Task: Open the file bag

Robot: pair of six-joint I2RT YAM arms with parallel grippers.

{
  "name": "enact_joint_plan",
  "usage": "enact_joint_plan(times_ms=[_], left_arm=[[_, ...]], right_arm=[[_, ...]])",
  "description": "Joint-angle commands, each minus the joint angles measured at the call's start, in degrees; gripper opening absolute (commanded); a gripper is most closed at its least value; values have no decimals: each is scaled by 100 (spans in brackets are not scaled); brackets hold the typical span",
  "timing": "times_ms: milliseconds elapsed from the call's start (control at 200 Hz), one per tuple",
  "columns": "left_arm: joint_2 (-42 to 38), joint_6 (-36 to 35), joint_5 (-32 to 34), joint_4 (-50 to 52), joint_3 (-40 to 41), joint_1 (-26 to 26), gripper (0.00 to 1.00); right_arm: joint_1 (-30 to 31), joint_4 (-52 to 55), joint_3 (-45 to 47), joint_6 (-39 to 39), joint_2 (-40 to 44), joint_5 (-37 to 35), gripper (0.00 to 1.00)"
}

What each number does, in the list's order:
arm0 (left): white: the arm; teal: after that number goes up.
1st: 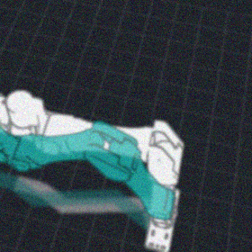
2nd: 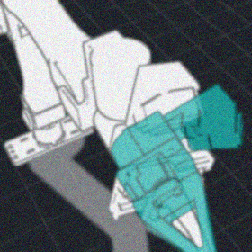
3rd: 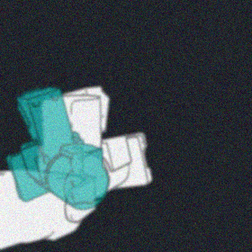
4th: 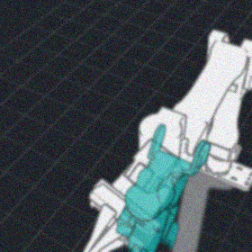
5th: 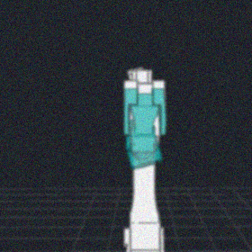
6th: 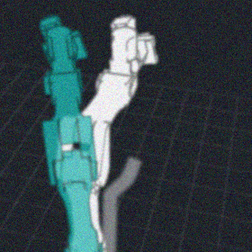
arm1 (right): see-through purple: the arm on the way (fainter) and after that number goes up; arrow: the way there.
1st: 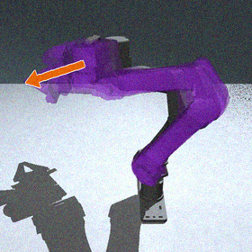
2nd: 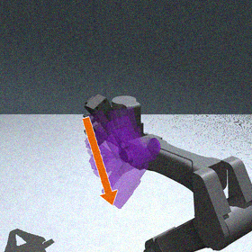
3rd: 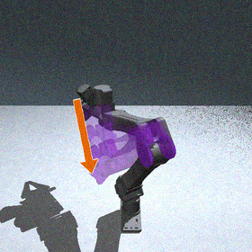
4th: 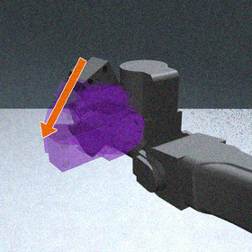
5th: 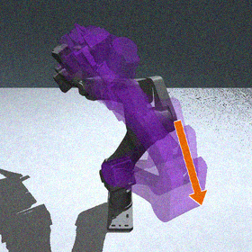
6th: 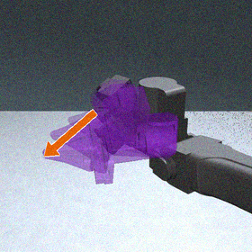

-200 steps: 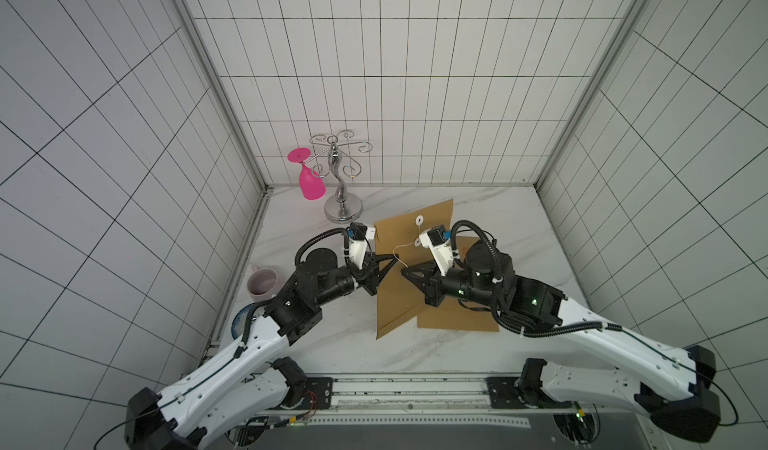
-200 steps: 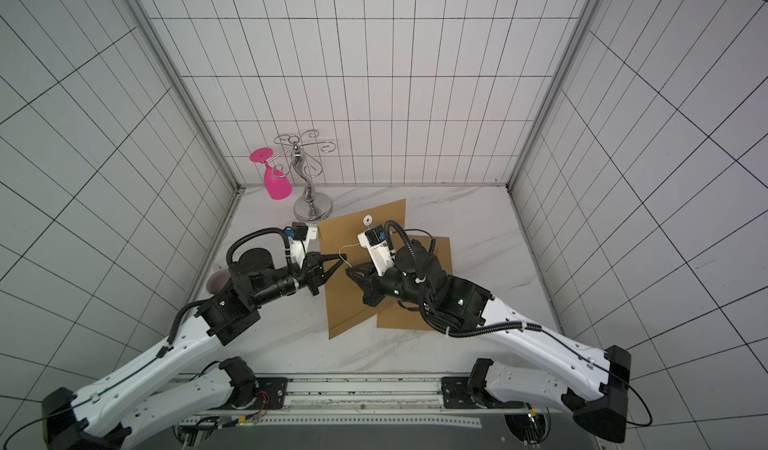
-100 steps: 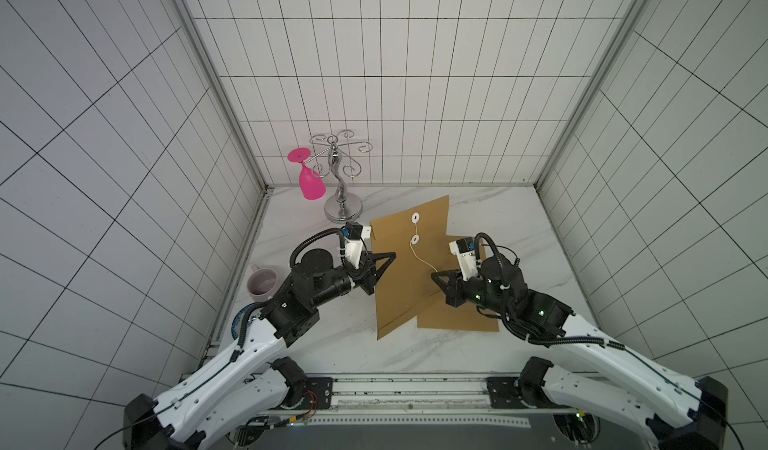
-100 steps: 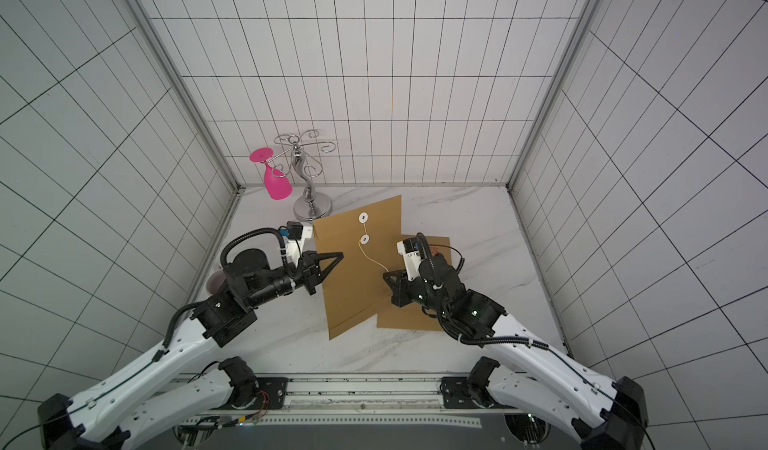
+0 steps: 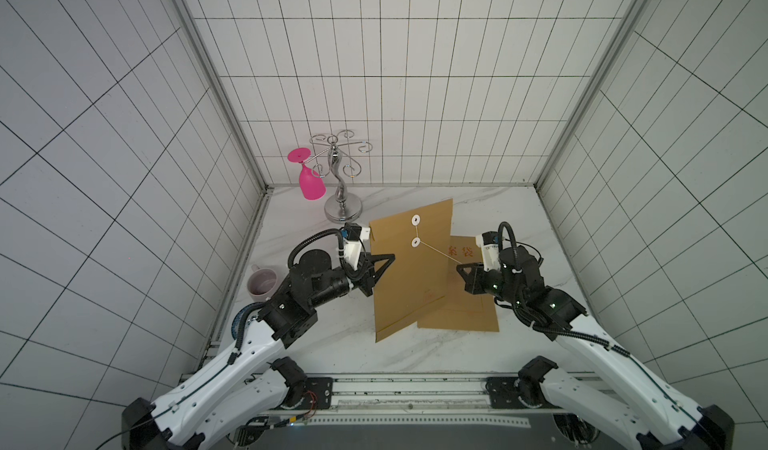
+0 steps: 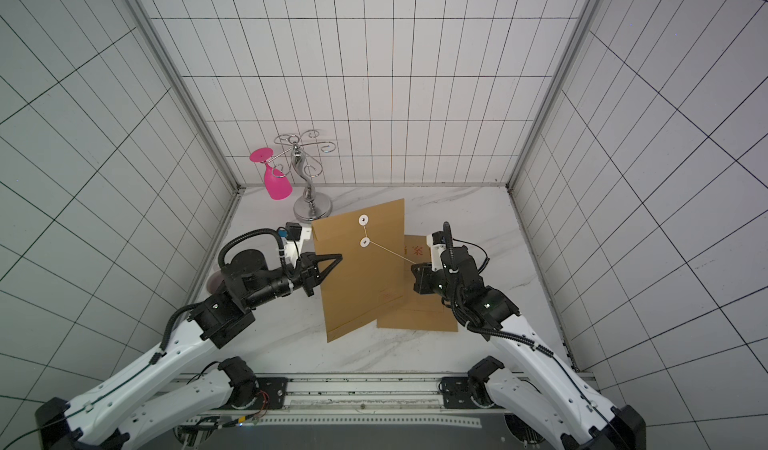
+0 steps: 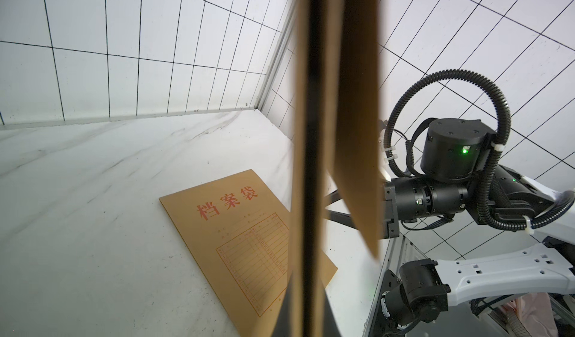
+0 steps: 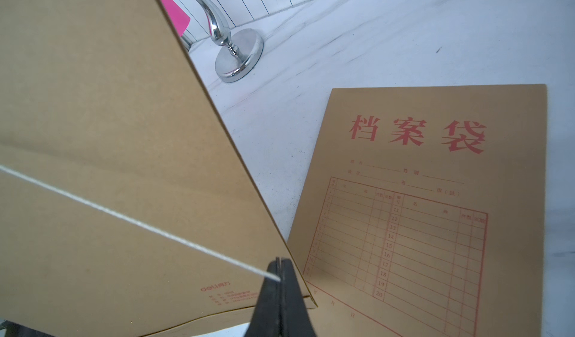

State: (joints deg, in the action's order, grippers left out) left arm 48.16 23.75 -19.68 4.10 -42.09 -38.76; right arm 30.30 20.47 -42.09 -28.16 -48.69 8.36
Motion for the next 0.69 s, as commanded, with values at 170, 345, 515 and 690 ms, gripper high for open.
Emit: enact_joint_plan(times_ms=[170, 345, 515, 690], left_arm=[[-79, -72, -7, -83, 133, 62, 0], [-62, -81, -9, -137, 176, 62, 0], [-9, -90, 12, -159, 208, 62, 0], [43, -40, 46, -240, 257, 62, 0]], right_arm=[[-245, 955, -2209, 598, -322, -60, 0], [-44, 1048, -3361, 653, -856, 341, 0], [848, 1137, -4399, 892, -1397, -37, 0], [1719, 1049, -5041, 979, -1844, -271, 0]])
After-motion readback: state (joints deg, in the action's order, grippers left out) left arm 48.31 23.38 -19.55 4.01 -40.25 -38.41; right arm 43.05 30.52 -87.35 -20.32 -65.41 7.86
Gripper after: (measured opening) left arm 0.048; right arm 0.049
